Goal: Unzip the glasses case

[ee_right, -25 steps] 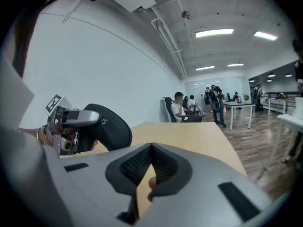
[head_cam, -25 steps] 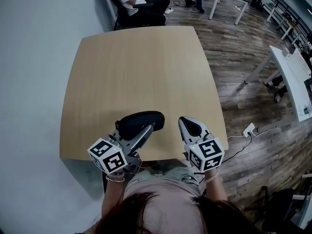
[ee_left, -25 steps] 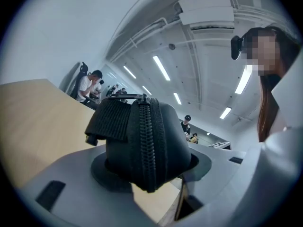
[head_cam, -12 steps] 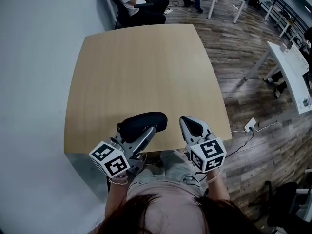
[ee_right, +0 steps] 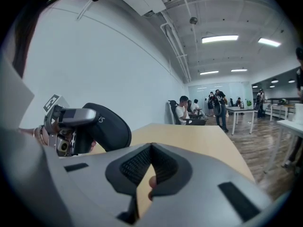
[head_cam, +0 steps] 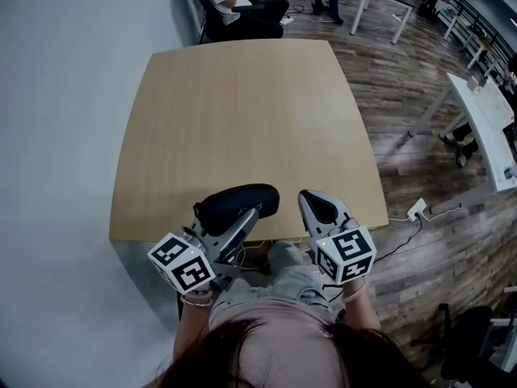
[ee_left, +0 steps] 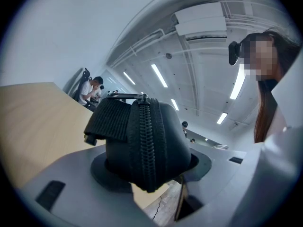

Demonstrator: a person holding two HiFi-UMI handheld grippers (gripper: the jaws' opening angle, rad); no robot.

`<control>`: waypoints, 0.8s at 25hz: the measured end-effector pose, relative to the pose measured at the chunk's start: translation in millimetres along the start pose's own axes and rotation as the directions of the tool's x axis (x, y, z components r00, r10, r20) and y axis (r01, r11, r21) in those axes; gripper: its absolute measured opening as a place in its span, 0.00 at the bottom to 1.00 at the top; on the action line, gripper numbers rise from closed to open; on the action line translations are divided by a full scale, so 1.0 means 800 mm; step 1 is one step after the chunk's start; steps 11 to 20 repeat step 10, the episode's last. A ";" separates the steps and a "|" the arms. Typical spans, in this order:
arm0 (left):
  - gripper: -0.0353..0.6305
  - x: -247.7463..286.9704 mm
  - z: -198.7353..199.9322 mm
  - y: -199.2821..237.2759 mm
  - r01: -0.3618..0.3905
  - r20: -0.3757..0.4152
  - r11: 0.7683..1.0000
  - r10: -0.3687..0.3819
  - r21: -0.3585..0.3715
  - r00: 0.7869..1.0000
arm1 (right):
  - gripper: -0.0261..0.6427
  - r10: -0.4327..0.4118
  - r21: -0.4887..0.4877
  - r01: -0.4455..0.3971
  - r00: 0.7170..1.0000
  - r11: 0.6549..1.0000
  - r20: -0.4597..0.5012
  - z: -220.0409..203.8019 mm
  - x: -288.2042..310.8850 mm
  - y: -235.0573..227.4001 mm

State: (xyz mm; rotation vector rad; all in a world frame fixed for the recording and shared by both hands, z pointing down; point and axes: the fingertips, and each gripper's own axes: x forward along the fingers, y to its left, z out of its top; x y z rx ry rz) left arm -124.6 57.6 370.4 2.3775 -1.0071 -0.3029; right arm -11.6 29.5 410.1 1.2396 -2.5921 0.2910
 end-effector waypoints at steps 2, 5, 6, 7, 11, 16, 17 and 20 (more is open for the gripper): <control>0.40 -0.005 0.000 0.002 -0.009 0.004 1.000 0.009 0.004 1.000 | 0.06 0.002 -0.004 -0.002 1.000 1.000 0.004 0.000 0.000 0.003; 0.40 -0.008 -0.001 0.001 -0.019 0.006 1.000 0.019 0.012 1.000 | 0.06 0.005 -0.009 -0.005 1.000 1.000 0.006 0.000 -0.001 0.006; 0.40 -0.008 -0.001 0.001 -0.021 0.006 1.000 0.021 0.013 1.000 | 0.06 0.006 -0.010 -0.006 1.000 1.000 0.005 -0.001 -0.001 0.007; 0.40 -0.008 -0.001 0.001 -0.021 0.006 1.000 0.021 0.014 1.000 | 0.06 0.007 -0.010 -0.007 1.000 1.000 0.004 -0.002 -0.001 0.007; 0.40 -0.007 -0.003 0.000 -0.018 0.006 1.000 0.018 0.009 1.000 | 0.06 0.012 -0.007 -0.012 1.000 1.000 0.002 -0.005 -0.001 0.008; 0.40 -0.007 -0.003 0.000 -0.018 0.006 1.000 0.018 0.009 1.000 | 0.06 0.012 -0.007 -0.012 1.000 1.000 0.002 -0.005 -0.001 0.008; 0.40 -0.007 -0.003 0.000 -0.018 0.006 1.000 0.018 0.009 1.000 | 0.06 0.012 -0.007 -0.012 1.000 1.000 0.002 -0.005 -0.001 0.008; 0.40 -0.007 -0.003 0.000 -0.018 0.006 1.000 0.018 0.009 1.000 | 0.06 0.012 -0.007 -0.012 1.000 1.000 0.002 -0.005 -0.001 0.008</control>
